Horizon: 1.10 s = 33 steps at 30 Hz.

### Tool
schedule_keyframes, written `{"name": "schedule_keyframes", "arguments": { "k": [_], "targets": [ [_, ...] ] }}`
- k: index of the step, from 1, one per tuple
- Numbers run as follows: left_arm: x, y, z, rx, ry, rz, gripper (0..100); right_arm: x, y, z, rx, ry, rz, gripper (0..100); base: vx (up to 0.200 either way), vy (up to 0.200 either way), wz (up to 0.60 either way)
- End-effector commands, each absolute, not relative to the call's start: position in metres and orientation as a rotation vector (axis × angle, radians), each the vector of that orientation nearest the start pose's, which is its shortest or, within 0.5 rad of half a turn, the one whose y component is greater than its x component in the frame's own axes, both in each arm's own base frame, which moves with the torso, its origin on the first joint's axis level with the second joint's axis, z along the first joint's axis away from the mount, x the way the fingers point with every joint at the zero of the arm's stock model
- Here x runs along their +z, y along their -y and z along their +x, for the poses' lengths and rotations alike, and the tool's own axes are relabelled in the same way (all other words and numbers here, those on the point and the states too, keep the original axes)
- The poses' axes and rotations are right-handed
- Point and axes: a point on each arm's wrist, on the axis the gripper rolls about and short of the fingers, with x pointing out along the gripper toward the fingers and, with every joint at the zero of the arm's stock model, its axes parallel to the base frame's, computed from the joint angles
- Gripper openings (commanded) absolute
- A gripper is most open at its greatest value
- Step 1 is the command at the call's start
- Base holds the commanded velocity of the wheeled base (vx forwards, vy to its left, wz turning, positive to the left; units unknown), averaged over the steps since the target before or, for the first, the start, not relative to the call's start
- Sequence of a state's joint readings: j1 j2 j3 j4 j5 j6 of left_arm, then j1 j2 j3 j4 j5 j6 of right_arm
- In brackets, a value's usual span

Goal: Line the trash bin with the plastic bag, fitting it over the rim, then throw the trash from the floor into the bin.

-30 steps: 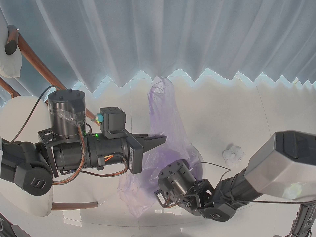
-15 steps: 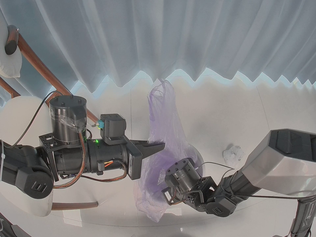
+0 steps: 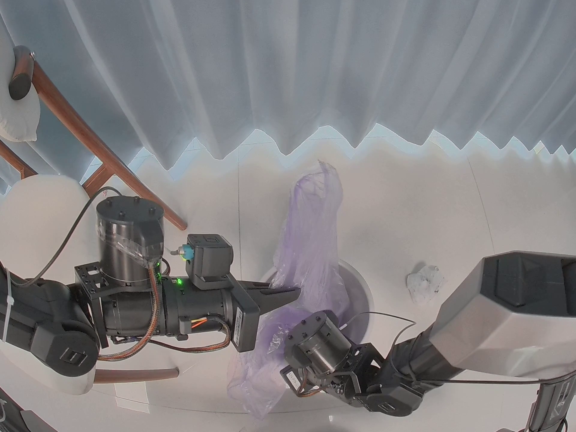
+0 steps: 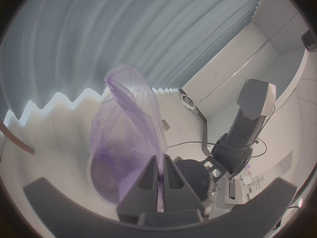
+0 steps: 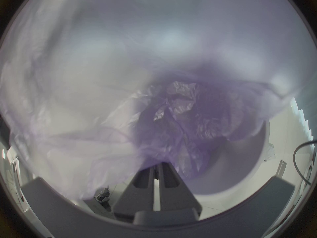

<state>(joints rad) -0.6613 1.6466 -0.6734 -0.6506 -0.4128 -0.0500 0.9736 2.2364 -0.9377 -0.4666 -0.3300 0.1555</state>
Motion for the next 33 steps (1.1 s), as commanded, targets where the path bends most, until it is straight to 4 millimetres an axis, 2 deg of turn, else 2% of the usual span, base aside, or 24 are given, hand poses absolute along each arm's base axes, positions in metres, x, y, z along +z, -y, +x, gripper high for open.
{"name": "schedule_keyframes", "arguments": {
  "k": [1, 2, 3, 4, 6, 7, 10, 11, 12, 14, 17, 18, 19, 23, 24, 28, 33],
  "targets": [
    [0.163, 0.178, 0.213, -1.056, -0.375, -0.001, 0, 0.048, -0.289, 0.172, 0.630, -0.675, -0.368, 0, 0.000, 0.000, 0.00],
    [0.163, 0.178, 0.214, -1.056, -0.373, -0.002, 0, 0.052, -0.281, 0.163, 0.639, -0.678, -0.373, 0, 0.000, 0.000, 0.00],
    [0.163, 0.178, 0.214, -1.056, -0.373, -0.002, 0, 0.052, -0.281, 0.163, 0.639, -0.678, -0.373, 0, 0.000, 0.000, 0.00],
    [0.162, 0.179, 0.214, -1.056, -0.375, -0.001, 0, 0.059, -0.265, 0.147, 0.659, -0.679, -0.382, 0, 0.000, 0.000, 0.00],
    [0.161, 0.179, 0.215, -1.055, -0.381, -0.001, 0, 0.067, -0.248, 0.131, 0.687, -0.661, -0.378, 0, 0.000, 0.000, 0.00],
    [0.160, 0.179, 0.214, -1.055, -0.385, 0.001, 0, 0.069, -0.243, 0.127, 0.692, -0.657, -0.376, 0, 0.000, 0.000, 0.00],
    [0.157, 0.183, 0.211, -1.074, -0.400, 0.009, 0, 0.084, -0.212, 0.107, 0.720, -0.631, -0.355, 0, 0.000, 0.000, 0.00],
    [0.157, 0.183, 0.210, -1.075, -0.400, 0.009, 0, 0.085, -0.211, 0.107, 0.720, -0.629, -0.353, 0, 0.000, 0.000, 0.00],
    [0.154, 0.187, 0.204, -1.097, -0.415, 0.016, 0, 0.093, -0.194, 0.100, 0.722, -0.609, -0.332, 0, 0.000, 0.000, 0.00],
    [0.150, 0.192, 0.196, -1.130, -0.433, 0.027, 0, 0.101, -0.176, 0.094, 0.712, -0.587, -0.291, 0, 0.000, 0.000, 0.00],
    [0.143, 0.204, 0.183, -1.189, -0.468, 0.046, 0, 0.112, -0.156, 0.095, 0.655, -0.566, -0.201, 0, 0.000, 0.000, 0.00],
    [0.143, 0.204, 0.183, -1.189, -0.468, 0.046, 0, 0.112, -0.156, 0.095, 0.655, -0.566, -0.201, 0, 0.000, 0.000, 0.00],
    [0.133, 0.212, 0.181, -1.208, -0.504, 0.062, 0, 0.121, -0.146, 0.101, 0.599, -0.551, -0.150, 0, 0.000, 0.000, 0.00],
    [0.128, 0.225, 0.182, -1.233, -0.519, 0.072, 0, 0.136, -0.133, 0.111, 0.524, -0.508, -0.085, 0, 0.000, 0.000, 0.00],
    [0.126, 0.230, 0.185, -1.234, -0.523, 0.074, 0, 0.148, -0.130, 0.117, 0.494, -0.469, -0.047, 0, 0.000, 0.000, 0.00],
    [0.120, 0.233, 0.188, -1.226, -0.540, 0.080, 0, 0.171, -0.130, 0.125, 0.463, -0.423, 0.013, 0, 0.000, 0.000, 0.00],
    [0.119, 0.234, 0.188, -1.212, -0.545, 0.082, 0, 0.193, -0.144, 0.138, 0.465, -0.392, 0.055, 0, 0.000, 0.000, 0.00]
  ]
}}
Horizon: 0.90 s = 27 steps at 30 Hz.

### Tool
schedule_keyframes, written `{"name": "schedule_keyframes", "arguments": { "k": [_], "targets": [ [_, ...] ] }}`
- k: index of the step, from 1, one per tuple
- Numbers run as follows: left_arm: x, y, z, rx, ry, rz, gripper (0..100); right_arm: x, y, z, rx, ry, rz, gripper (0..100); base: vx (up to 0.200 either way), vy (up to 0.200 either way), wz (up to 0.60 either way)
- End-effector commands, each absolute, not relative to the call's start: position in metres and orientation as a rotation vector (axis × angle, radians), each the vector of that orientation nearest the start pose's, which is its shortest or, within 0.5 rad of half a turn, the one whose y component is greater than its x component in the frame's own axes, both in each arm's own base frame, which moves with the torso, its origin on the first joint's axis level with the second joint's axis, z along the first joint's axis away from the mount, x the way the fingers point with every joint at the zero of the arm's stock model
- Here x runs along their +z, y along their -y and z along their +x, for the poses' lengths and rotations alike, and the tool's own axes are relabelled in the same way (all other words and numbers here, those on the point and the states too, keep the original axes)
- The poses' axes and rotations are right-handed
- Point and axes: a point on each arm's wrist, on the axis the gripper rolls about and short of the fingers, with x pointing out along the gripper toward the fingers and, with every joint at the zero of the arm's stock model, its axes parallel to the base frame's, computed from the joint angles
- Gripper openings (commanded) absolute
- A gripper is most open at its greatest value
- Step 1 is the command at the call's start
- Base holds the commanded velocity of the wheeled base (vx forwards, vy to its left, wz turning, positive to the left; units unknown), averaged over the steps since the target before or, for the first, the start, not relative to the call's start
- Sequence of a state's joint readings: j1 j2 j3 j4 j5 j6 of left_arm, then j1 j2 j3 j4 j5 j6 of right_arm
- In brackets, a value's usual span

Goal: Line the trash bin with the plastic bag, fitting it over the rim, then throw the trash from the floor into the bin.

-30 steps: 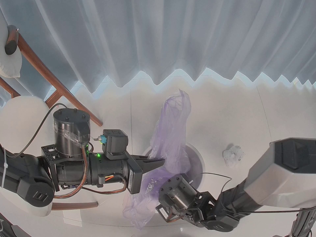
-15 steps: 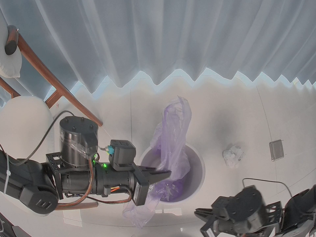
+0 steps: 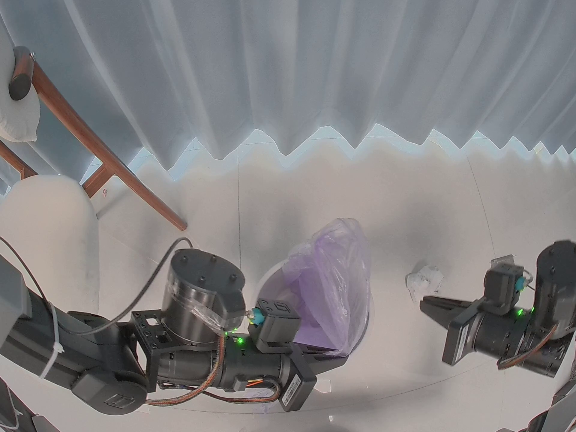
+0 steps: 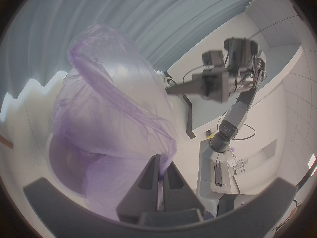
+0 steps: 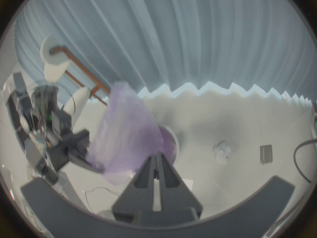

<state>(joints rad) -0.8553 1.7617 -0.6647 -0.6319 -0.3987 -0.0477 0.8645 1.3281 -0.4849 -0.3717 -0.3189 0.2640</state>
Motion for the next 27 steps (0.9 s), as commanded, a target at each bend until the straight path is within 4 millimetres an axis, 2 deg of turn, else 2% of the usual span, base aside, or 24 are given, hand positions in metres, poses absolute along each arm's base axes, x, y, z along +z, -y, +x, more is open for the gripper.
{"name": "schedule_keyframes", "arguments": {
  "k": [1, 4, 7, 13, 21, 27],
  "targets": [
    [0.119, 0.234, 0.188, -1.212, -0.545, 0.082, 0, 0.193, -0.144, 0.138, 0.465, -0.392, 0.055, 100, 0.000, 0.000, 0.00],
    [0.119, 0.236, 0.186, -1.210, -0.545, 0.080, 0, 0.201, -0.160, 0.153, 0.461, -0.378, 0.037, 100, 0.000, 0.000, 0.00],
    [0.120, 0.236, 0.186, -1.187, -0.542, 0.081, 0, 0.199, -0.170, 0.162, 0.450, -0.390, 0.027, 100, 0.000, 0.000, 0.00],
    [0.122, 0.234, 0.185, -1.172, -0.546, 0.068, 0, 0.189, -0.181, 0.165, 0.426, -0.414, -0.007, 100, 0.000, 0.000, 0.00],
    [0.123, 0.234, 0.186, -1.172, -0.538, 0.066, 0, 0.175, -0.187, 0.163, 0.420, -0.450, -0.054, 100, 0.000, 0.000, 0.00],
    [0.125, 0.232, 0.187, -1.164, -0.533, 0.063, 0, 0.158, -0.180, 0.158, 0.388, -0.495, -0.102, 100, 0.000, 0.000, 0.00]
  ]
}}
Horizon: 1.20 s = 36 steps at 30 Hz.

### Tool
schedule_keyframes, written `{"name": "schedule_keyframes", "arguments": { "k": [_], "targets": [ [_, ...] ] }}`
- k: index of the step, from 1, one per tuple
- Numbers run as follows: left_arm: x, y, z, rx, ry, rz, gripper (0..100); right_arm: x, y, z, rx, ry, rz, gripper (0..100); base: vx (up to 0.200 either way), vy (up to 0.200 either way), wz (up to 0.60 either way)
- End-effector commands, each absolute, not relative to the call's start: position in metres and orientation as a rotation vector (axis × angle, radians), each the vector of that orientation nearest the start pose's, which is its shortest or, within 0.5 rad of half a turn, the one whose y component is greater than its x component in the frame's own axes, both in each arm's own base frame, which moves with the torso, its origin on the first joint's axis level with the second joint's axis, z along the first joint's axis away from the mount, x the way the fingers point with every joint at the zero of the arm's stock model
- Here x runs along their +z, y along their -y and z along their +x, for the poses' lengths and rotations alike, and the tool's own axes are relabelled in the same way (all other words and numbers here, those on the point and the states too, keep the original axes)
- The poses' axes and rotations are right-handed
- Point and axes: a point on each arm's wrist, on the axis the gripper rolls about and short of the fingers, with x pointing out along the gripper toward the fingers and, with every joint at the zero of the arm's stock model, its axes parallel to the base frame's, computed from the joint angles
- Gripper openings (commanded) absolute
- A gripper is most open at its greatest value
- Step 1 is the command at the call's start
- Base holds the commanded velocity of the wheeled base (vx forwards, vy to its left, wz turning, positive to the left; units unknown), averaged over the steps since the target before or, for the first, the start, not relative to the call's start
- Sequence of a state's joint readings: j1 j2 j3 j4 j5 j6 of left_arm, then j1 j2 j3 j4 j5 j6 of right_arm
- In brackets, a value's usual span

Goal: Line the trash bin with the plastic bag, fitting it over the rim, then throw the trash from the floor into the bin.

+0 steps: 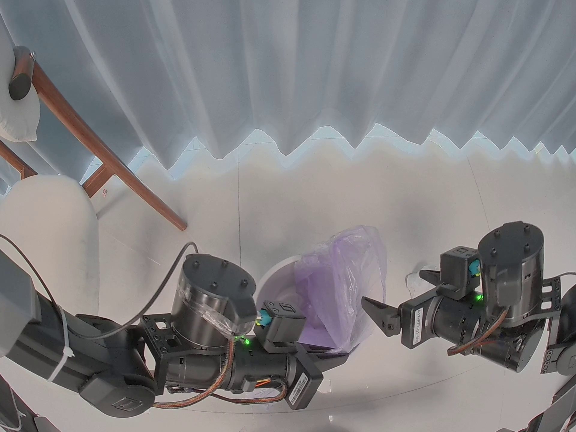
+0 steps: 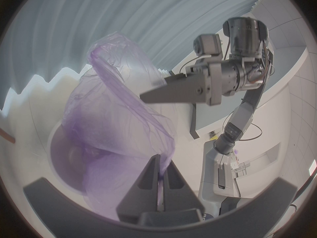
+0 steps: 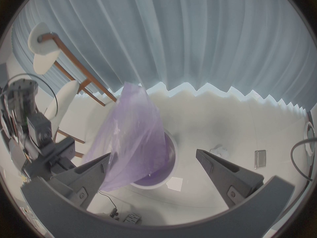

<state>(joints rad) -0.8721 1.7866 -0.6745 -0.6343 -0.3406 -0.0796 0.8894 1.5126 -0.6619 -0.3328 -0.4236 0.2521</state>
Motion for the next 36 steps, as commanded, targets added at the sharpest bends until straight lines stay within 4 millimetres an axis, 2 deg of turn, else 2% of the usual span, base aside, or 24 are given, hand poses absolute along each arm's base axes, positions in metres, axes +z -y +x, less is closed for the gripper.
{"name": "schedule_keyframes", "arguments": {
  "k": [1, 7, 12, 14, 20, 27, 28, 36],
  "targets": [
    [0.125, 0.232, 0.186, -1.164, -0.531, 0.062, 0, 0.157, -0.180, 0.158, 0.385, -0.497, -0.105, 100, 0.000, 0.000, 0.00],
    [0.128, 0.229, 0.184, -1.165, -0.523, 0.060, 0, 0.152, -0.181, 0.169, 0.349, -0.515, -0.109, 100, 0.000, 0.000, 0.00],
    [0.128, 0.229, 0.184, -1.165, -0.523, 0.060, 0, 0.148, -0.186, 0.174, 0.347, -0.527, -0.118, 100, 0.000, 0.000, 0.00],
    [0.128, 0.229, 0.183, -1.171, -0.525, 0.062, 0, 0.146, -0.194, 0.182, 0.344, -0.531, -0.119, 100, 0.000, 0.000, 0.00],
    [0.127, 0.224, 0.177, -1.173, -0.533, 0.065, 0, 0.156, -0.206, 0.192, 0.349, -0.501, -0.092, 100, 0.000, 0.000, 0.00],
    [0.128, 0.222, 0.178, -1.166, -0.531, 0.062, 0, 0.152, -0.207, 0.193, 0.347, -0.512, -0.099, 100, 0.000, 0.000, 0.00],
    [0.128, 0.222, 0.178, -1.166, -0.530, 0.062, 0, 0.152, -0.207, 0.193, 0.347, -0.512, -0.099, 0, 0.000, 0.000, 0.00],
    [0.127, 0.222, 0.179, -1.122, -0.528, 0.072, 0, 0.149, -0.206, 0.188, 0.355, -0.521, -0.105, 0, 0.000, 0.000, 0.00]
  ]
}}
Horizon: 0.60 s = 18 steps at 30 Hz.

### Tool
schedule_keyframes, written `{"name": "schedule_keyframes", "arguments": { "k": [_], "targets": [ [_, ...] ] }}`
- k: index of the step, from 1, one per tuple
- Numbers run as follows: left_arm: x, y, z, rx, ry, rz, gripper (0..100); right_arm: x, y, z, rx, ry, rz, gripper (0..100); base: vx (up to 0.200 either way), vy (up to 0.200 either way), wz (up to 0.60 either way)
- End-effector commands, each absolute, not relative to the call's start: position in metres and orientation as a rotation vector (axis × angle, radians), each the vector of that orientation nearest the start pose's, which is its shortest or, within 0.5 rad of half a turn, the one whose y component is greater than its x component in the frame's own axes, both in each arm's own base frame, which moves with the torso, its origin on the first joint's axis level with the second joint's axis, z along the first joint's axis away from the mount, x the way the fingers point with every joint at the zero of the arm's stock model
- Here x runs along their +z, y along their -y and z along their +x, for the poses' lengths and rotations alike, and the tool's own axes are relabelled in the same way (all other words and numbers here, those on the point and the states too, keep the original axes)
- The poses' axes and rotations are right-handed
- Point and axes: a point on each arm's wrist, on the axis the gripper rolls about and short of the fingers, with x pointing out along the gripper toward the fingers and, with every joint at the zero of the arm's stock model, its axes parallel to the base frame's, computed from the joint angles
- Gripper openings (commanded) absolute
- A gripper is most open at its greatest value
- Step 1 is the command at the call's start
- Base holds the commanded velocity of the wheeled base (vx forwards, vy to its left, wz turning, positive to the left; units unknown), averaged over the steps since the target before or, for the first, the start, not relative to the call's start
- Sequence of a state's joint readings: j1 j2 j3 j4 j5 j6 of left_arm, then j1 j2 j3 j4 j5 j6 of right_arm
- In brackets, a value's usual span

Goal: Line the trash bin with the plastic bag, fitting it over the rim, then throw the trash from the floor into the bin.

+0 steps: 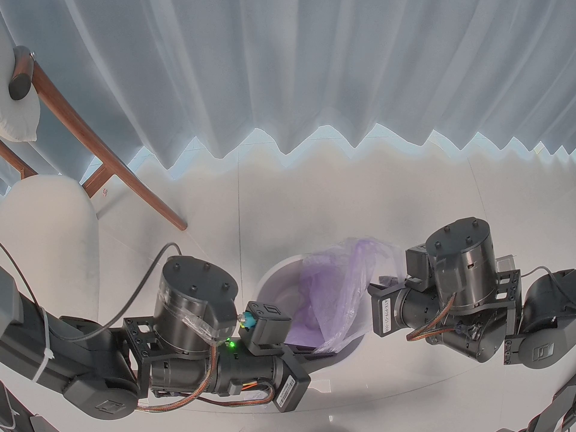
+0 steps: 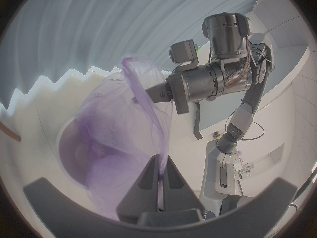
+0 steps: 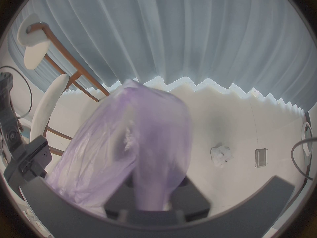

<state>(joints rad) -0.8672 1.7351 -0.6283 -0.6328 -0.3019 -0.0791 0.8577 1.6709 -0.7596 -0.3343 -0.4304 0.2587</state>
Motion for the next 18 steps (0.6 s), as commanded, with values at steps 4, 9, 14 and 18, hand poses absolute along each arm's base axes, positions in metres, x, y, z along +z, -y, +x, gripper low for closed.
{"name": "schedule_keyframes", "arguments": {
  "k": [4, 9, 14, 18],
  "targets": [
    [0.126, 0.222, 0.180, -1.120, -0.529, 0.072, 0, 0.147, -0.205, 0.188, 0.354, -0.524, -0.109, 0, 0.000, 0.000, 0.00],
    [0.125, 0.222, 0.180, -1.113, -0.533, 0.075, 100, 0.150, -0.205, 0.190, 0.350, -0.514, -0.098, 0, 0.000, 0.000, 0.00],
    [0.126, 0.219, 0.178, -1.109, -0.538, 0.074, 100, 0.156, -0.193, 0.204, 0.328, -0.505, -0.050, 0, 0.000, 0.000, 0.00],
    [0.126, 0.213, 0.180, -1.086, -0.553, 0.069, 100, 0.161, -0.183, 0.214, 0.351, -0.479, 0.007, 0, 0.000, 0.000, 0.00]
  ]
}}
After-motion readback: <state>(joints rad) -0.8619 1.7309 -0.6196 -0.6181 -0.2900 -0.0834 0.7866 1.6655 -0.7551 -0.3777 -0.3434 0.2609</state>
